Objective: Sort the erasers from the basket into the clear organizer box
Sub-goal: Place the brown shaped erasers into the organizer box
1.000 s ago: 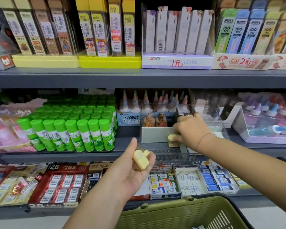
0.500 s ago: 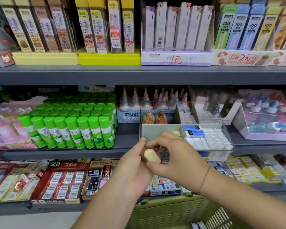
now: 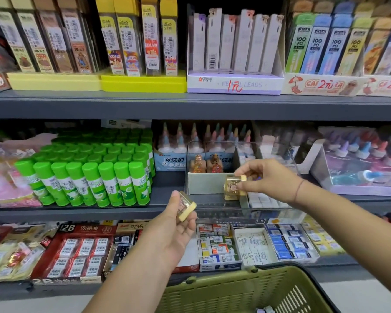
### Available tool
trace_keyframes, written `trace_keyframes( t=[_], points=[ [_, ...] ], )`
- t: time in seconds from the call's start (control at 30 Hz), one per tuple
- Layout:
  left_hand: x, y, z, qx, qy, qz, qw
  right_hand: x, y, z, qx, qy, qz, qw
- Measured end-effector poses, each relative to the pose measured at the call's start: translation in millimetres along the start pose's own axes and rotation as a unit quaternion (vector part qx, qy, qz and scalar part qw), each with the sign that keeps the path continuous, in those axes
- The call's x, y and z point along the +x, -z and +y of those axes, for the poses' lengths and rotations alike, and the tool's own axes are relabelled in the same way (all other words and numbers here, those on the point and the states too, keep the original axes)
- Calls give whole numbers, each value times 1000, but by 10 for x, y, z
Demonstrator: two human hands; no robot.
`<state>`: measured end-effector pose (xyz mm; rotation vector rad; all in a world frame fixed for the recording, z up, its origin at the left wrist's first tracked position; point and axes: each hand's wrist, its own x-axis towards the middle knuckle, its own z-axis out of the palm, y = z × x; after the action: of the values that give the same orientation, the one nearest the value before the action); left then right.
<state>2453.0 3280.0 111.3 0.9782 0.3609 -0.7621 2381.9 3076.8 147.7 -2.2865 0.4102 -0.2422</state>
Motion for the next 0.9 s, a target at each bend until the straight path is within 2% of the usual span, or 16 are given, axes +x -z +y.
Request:
trace_keyframes(
  t=[0.07, 0.17, 0.3, 0.37, 0.6, 0.9],
  points=[
    [-5, -18, 1, -7, 1, -8, 1000, 33, 0, 60, -37, 29, 8, 999],
    [7, -10, 6, -15, 2, -16, 1000, 118, -14, 95, -175, 71, 0, 982],
    [18, 20, -15, -11, 11, -18, 1000, 260, -138, 95, -342, 108, -50, 932],
    [16, 18, -18, -15, 15, -20, 1000, 320, -178, 136, -392, 132, -58, 908],
    [11, 4, -2, -21, 18, -24, 999, 430, -268, 254, -460, 169, -66, 869],
    [-10, 26, -22, 27, 24, -49, 998, 359, -227, 138, -480, 139, -62, 864]
  ],
)
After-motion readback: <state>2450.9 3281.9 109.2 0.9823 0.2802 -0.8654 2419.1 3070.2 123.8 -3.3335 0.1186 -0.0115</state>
